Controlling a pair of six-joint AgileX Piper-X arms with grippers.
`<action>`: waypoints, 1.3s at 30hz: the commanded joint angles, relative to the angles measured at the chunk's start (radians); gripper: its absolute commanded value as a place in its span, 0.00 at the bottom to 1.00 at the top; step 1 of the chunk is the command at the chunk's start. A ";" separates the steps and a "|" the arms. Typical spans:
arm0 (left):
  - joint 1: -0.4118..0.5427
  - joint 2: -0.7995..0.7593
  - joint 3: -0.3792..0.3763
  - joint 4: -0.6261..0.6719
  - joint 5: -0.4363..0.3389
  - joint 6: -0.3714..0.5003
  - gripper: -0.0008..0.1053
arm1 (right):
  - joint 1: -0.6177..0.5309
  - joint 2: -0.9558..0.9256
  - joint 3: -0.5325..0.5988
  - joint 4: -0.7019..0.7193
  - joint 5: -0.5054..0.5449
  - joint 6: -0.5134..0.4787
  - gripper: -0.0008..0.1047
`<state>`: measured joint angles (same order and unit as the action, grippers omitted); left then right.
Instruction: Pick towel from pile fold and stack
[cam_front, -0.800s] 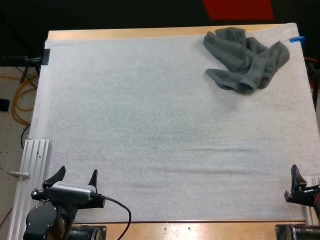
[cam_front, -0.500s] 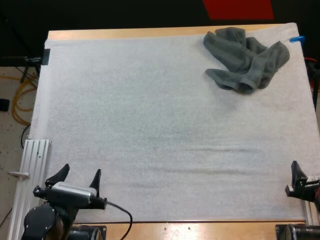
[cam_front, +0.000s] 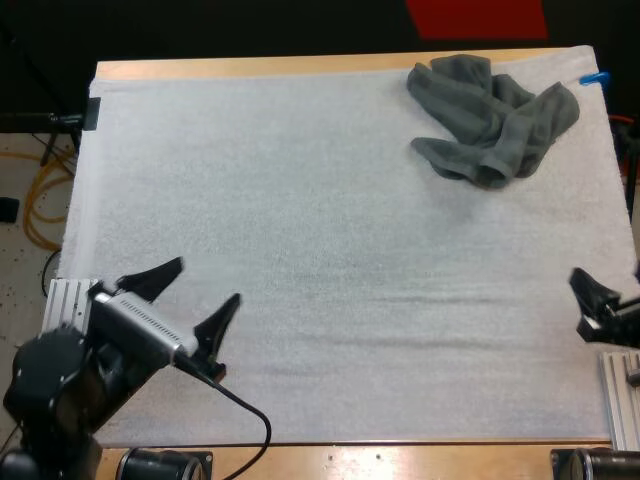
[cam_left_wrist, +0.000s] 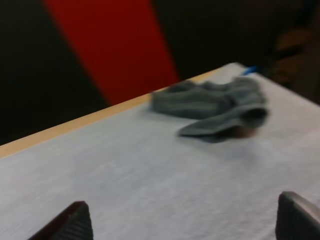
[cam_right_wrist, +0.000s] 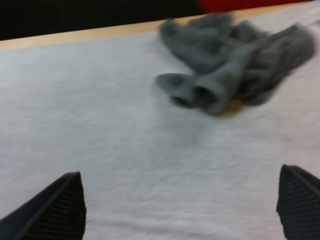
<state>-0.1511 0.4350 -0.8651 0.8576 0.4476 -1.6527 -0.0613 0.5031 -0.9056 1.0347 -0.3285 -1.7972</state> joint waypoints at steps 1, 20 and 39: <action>-0.034 0.019 -0.020 -0.009 0.028 0.002 0.69 | -0.004 0.030 -0.017 -0.007 -0.056 0.004 0.72; -0.140 0.168 -0.052 -0.011 0.028 -0.008 0.69 | -0.004 0.840 -0.023 -0.622 -0.022 0.438 0.72; -0.140 0.168 -0.052 -0.011 0.028 -0.073 0.69 | 0.103 1.382 -0.183 -1.035 -0.196 0.850 0.22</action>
<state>-0.2862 0.6073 -0.9110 0.8576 0.4698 -1.7127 0.0430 1.8921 -1.0807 0.0000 -0.5169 -0.9476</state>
